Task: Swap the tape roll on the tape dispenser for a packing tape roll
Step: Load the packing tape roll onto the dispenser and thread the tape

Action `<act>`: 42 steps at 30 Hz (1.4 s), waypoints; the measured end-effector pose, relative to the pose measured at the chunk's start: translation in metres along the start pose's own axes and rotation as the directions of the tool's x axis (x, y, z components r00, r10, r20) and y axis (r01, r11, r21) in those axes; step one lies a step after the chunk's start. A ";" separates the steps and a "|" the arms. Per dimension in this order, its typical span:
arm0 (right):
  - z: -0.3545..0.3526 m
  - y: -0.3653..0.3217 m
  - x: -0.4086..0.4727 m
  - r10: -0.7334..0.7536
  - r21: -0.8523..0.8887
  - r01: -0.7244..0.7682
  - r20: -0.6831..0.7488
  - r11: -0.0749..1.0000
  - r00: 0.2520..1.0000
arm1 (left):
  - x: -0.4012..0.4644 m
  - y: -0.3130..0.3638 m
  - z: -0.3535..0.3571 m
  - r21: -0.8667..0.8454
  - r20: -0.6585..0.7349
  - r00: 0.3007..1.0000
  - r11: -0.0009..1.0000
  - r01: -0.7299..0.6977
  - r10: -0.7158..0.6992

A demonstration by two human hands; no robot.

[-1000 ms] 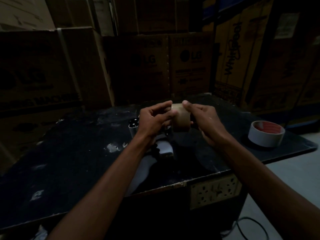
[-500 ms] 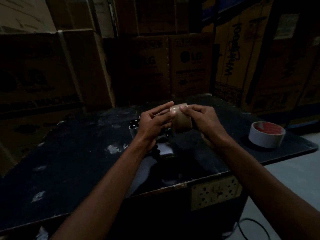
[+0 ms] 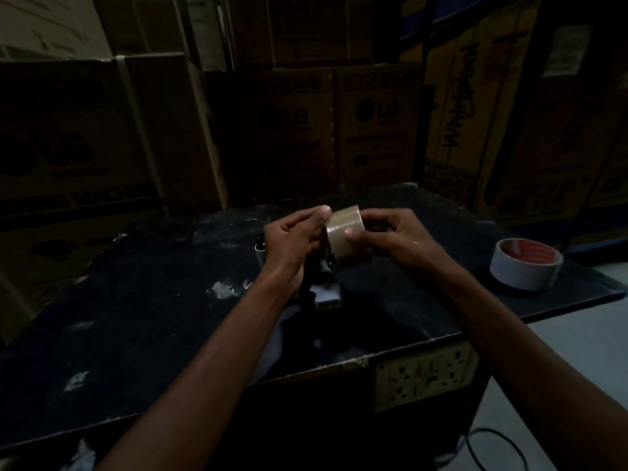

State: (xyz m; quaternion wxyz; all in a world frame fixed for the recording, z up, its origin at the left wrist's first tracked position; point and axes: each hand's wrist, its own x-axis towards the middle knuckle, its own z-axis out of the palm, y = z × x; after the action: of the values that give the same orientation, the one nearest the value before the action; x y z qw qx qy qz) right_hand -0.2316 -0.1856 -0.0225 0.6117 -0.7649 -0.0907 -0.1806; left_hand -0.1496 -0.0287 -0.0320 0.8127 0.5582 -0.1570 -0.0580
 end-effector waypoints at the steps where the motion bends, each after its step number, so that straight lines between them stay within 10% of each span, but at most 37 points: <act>1: 0.001 0.000 0.000 0.004 0.026 -0.003 -0.022 1.000 1.000 | -0.002 0.000 0.001 0.022 0.022 1.000 1.000 -0.010 0.010; 15: 0.006 -0.005 0.001 0.193 0.405 -0.179 0.006 0.897 0.981 | -0.003 -0.002 -0.007 0.208 0.302 0.928 0.935 -0.287 0.218; 20: 0.002 -0.004 0.000 0.126 0.397 -0.138 0.056 0.907 0.990 | -0.004 -0.002 -0.003 0.265 0.208 0.940 0.910 -0.320 0.270; 35: 0.018 0.024 0.004 0.081 0.102 -0.039 -0.457 0.994 0.886 | -0.018 -0.013 0.008 0.463 0.325 0.894 0.773 -0.434 0.308; 42: 0.003 0.017 0.011 0.126 -0.020 -0.142 -0.360 0.990 0.924 | -0.011 -0.013 0.004 0.579 0.291 0.880 0.663 -0.475 0.376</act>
State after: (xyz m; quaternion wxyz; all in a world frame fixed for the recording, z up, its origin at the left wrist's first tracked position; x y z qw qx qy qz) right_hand -0.2150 -0.1870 -0.0340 0.6112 -0.7374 0.0788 -0.2765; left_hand -0.1605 -0.0338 -0.0448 0.5523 0.7405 -0.3525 0.1494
